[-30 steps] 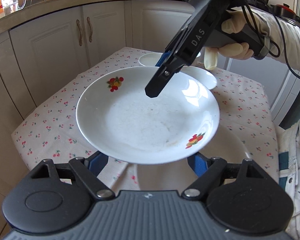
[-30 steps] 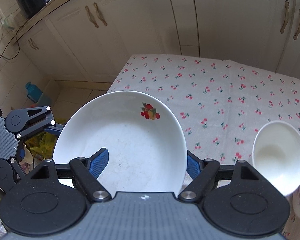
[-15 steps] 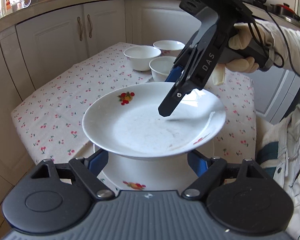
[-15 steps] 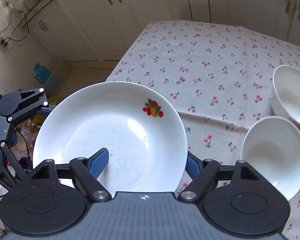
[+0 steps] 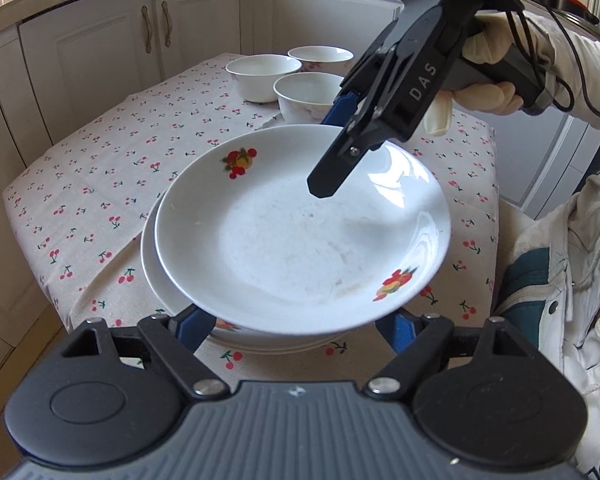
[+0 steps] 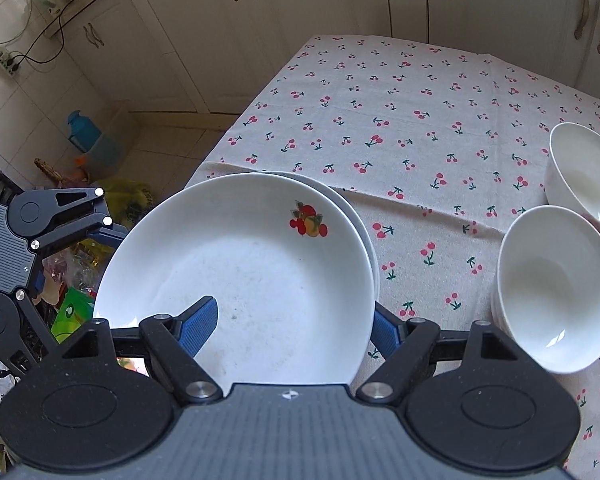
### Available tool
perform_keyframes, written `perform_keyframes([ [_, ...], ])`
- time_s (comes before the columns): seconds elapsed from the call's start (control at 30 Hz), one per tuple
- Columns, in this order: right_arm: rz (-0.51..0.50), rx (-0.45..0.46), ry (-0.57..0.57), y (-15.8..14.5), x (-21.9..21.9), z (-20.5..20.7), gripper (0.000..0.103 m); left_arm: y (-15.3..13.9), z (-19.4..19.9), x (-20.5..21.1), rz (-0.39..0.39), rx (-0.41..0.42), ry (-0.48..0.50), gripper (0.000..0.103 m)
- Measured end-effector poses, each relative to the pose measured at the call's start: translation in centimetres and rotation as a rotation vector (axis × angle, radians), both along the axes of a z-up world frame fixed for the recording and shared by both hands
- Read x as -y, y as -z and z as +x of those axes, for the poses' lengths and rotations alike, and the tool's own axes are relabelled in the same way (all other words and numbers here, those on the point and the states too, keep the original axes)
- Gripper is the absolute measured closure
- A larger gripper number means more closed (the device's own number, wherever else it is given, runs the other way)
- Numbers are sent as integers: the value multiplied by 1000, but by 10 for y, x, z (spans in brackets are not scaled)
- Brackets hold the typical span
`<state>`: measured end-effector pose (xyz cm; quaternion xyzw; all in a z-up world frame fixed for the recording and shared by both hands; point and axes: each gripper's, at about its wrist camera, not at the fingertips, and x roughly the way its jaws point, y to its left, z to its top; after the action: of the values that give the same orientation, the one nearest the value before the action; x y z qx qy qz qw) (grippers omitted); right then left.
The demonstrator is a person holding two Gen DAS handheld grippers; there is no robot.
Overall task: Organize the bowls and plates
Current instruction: 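Lower the held plate onto the plate stack with the right tool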
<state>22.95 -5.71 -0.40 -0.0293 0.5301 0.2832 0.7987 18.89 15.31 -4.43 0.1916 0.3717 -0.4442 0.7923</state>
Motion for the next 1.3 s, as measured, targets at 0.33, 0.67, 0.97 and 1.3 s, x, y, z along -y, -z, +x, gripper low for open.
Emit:
perform_keyframes([
  [0.33, 7, -14, 37, 2, 9, -4, 19, 4, 5, 3, -2, -22, 9, 17],
  [0.67, 35, -20, 54, 2, 14, -5, 19, 5, 7, 3, 2, -32, 12, 17],
  [0.97, 65, -31, 76, -3, 22, -8, 19, 4, 10, 4, 14, -41, 11, 17],
  [1.3, 78, -33, 79, -6, 28, -12, 19, 4, 10, 6, 27, -40, 3, 16],
])
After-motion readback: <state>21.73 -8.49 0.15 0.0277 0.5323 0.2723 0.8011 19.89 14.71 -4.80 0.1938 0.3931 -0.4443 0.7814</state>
